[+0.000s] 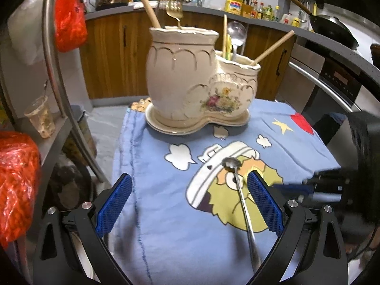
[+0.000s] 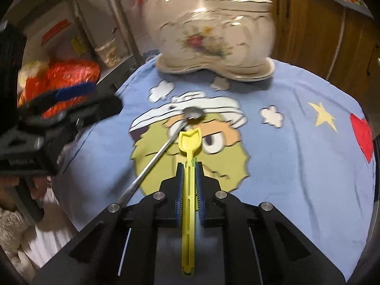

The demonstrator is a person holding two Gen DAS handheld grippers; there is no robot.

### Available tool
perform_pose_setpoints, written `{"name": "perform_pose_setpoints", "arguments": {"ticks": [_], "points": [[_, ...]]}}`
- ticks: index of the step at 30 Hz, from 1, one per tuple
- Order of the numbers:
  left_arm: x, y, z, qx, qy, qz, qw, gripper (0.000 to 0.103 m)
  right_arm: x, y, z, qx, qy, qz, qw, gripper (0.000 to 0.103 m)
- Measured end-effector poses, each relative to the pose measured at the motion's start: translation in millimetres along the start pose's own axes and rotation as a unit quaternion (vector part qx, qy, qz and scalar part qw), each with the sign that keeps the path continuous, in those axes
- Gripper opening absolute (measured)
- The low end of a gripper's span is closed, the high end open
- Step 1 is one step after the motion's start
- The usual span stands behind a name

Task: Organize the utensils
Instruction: 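Grasp the yellow plastic spoon on the cloth with the right gripper, then grasp the silver spoon with the left gripper while the right gripper holds the yellow spoon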

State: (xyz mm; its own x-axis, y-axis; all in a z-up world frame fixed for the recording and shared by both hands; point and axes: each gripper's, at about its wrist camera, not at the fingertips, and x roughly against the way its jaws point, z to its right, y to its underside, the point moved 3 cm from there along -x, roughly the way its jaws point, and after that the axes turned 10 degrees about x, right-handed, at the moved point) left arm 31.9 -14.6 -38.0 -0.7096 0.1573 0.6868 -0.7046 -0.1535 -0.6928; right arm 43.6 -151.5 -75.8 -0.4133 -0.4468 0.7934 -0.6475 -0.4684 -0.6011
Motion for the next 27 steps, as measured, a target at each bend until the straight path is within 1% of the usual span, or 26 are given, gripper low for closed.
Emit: {"name": "perform_pose_setpoints", "arguments": {"ticks": [4,6,8,12,13,15,17,18,20,21,23,24,26,27], "points": [[-11,7,14,-0.019,0.014,-0.028,0.9993,0.096,10,0,26,-0.041,0.008,0.015,0.999,0.01],[-19,13,22,-0.037,0.012,-0.044,0.9983,0.096,13,2,37,-0.058,0.009,0.019,0.998,0.01],[-25,17,31,-0.054,0.011,-0.053,0.997,0.095,14,1,41,-0.062,0.01,0.022,0.998,0.01],[-34,20,42,-0.075,0.007,-0.063,0.9952,0.093,18,-1,47,-0.065,0.015,0.03,0.997,0.01],[-36,21,44,-0.08,0.007,-0.066,0.9945,0.087,19,-1,48,-0.065,0.017,0.032,0.997,0.01],[-43,23,50,-0.094,0.007,-0.075,0.9927,0.081,21,-3,49,-0.062,0.02,0.037,0.997,0.01],[-49,26,57,-0.109,0.005,-0.083,0.9906,0.073,20,-5,50,-0.056,0.022,0.039,0.997,0.01],[-51,26,59,-0.115,0.004,-0.085,0.9897,0.071,19,-6,49,-0.055,0.022,0.04,0.997,0.01],[-54,28,64,-0.128,0.005,-0.082,0.9883,0.062,18,-8,50,-0.054,0.018,0.04,0.998,0.01],[-55,27,67,-0.131,0.005,-0.082,0.9879,0.06,17,-8,50,-0.053,0.018,0.04,0.998,0.01],[-58,26,69,-0.131,0.01,-0.082,0.988,0.051,16,-9,51,-0.05,0.016,0.041,0.998,0.01],[-58,25,70,-0.13,0.012,-0.082,0.9881,0.049,16,-9,52,-0.051,0.015,0.041,0.998,0.01],[-61,22,71,-0.129,0.012,-0.08,0.9882,0.036,15,-10,54,-0.054,0.012,0.042,0.998,0.01],[-62,20,71,-0.128,0.012,-0.079,0.9886,0.032,14,-10,53,-0.054,0.011,0.042,0.998,0.01]]}}
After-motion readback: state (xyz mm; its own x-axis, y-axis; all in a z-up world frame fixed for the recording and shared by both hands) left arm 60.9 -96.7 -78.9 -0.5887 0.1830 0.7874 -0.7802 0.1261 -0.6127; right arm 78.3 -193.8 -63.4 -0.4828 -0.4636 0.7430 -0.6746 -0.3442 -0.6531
